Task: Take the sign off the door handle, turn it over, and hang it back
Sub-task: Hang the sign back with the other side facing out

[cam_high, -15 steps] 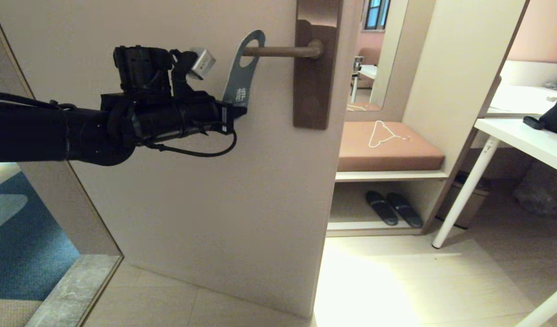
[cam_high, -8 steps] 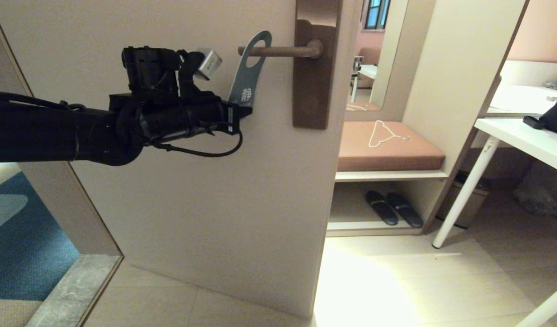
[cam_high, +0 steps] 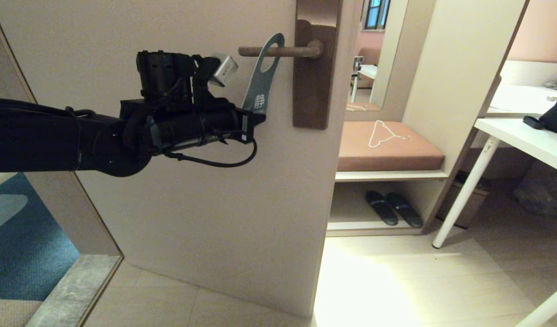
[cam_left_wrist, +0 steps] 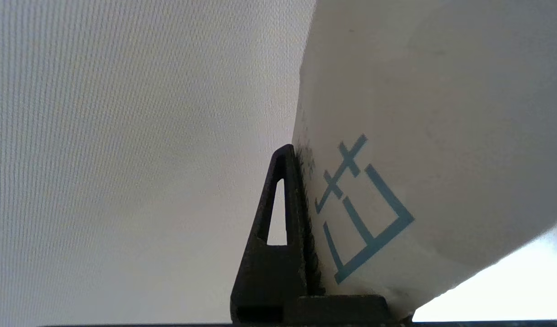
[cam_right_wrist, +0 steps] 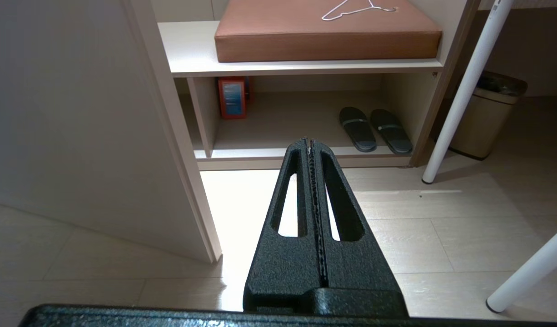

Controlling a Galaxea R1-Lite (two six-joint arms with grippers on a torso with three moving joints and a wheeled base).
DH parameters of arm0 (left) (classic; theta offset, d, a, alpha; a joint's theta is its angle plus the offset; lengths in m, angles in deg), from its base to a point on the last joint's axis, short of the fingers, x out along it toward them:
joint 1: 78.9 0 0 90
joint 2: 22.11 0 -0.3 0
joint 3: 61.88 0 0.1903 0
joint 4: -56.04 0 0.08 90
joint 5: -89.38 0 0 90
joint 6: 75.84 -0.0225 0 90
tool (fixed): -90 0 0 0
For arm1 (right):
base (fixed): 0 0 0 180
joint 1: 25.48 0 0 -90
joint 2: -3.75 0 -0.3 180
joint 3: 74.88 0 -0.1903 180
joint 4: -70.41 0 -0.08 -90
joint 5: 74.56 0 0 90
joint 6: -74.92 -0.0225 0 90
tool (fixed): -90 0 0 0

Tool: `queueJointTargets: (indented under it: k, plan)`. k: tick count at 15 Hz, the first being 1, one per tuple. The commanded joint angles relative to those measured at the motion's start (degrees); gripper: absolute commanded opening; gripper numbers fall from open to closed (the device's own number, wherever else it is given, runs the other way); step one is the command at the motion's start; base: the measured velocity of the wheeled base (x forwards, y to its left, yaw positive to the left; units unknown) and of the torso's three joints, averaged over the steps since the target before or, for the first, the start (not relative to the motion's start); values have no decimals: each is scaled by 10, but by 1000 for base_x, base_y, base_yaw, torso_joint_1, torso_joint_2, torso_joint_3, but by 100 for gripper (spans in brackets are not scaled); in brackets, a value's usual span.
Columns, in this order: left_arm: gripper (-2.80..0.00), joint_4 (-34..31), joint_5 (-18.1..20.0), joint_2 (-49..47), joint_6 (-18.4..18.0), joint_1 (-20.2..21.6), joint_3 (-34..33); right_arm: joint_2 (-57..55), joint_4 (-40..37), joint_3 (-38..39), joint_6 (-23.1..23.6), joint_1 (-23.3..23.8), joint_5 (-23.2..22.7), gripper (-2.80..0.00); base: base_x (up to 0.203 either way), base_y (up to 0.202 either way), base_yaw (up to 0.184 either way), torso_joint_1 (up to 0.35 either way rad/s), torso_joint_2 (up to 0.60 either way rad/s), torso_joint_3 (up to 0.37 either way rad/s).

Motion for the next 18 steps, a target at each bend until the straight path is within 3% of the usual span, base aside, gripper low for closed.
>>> queueJointTargets:
  k: [1, 12, 18]
  plan:
    - [0, 1, 1, 10, -1, -4, -11, -1, 0, 0, 0, 0, 0, -280, 0, 0, 0, 0, 0, 0]
    - [0, 3, 4, 69, 7, -1, -93, 0, 0, 0, 0, 0, 0, -280, 0, 0, 0, 0, 0, 0]
    - [0, 3, 9, 124, 8, 67, -134, -1, 0, 0, 0, 0, 0, -280, 0, 0, 0, 0, 0, 0]
